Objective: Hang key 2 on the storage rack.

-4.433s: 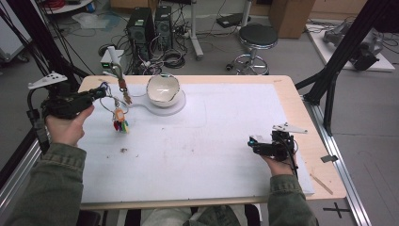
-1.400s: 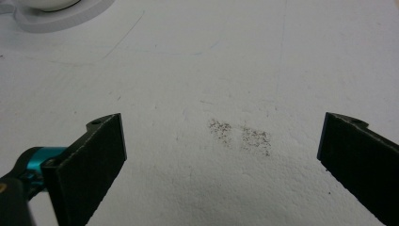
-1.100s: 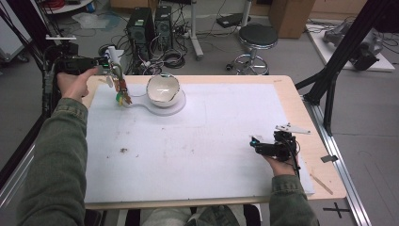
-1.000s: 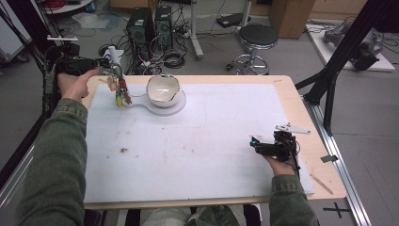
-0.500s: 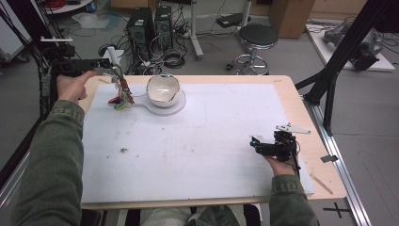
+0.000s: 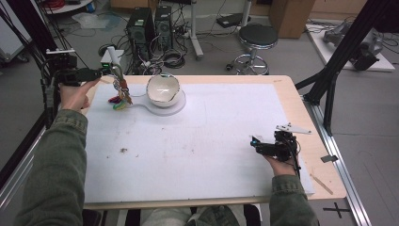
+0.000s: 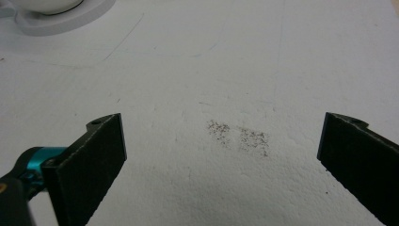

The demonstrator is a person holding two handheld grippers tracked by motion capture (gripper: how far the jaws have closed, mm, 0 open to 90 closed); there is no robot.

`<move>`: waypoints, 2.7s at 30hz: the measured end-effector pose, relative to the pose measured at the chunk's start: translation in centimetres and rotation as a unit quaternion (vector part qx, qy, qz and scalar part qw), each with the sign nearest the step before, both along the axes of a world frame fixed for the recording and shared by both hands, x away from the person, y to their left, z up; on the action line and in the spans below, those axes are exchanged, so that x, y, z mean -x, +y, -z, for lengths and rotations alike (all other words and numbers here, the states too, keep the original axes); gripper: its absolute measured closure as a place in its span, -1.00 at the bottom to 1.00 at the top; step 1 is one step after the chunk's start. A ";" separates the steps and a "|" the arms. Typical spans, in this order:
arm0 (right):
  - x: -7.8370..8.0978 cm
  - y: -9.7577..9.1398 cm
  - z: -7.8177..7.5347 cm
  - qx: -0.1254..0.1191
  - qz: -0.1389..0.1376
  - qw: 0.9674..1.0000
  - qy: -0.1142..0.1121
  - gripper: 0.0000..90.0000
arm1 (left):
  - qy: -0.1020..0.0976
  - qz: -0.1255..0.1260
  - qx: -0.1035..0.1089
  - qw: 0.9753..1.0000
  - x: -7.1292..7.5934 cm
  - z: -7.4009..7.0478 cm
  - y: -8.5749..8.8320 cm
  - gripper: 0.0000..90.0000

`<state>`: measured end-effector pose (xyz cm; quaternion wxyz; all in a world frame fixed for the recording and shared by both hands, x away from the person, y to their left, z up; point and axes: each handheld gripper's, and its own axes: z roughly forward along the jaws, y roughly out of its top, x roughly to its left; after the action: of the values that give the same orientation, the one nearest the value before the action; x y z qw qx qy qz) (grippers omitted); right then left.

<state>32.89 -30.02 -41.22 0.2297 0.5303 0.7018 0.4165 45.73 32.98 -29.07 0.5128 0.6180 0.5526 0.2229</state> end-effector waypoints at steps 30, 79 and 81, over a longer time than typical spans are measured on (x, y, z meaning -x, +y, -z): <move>0.1 -0.1 -0.5 -0.013 0.002 1.000 -0.017 -0.99 | -0.023 -0.014 -0.021 0.999 5.3 1.7 -1.2 -0.96; 0.0 -0.1 -0.3 -0.013 0.001 1.000 -0.009 -0.99 | -0.061 -0.064 -0.025 0.996 12.2 8.6 -2.2 -0.96; 0.0 -0.2 -0.3 -0.012 0.001 1.000 -0.012 -0.99 | -0.060 -0.072 -0.026 0.995 12.5 9.0 -2.1 -0.96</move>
<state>32.89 -30.20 -40.91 0.2322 0.5284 0.6934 0.4314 33.20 30.85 -38.02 0.5116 0.5754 0.5578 0.3100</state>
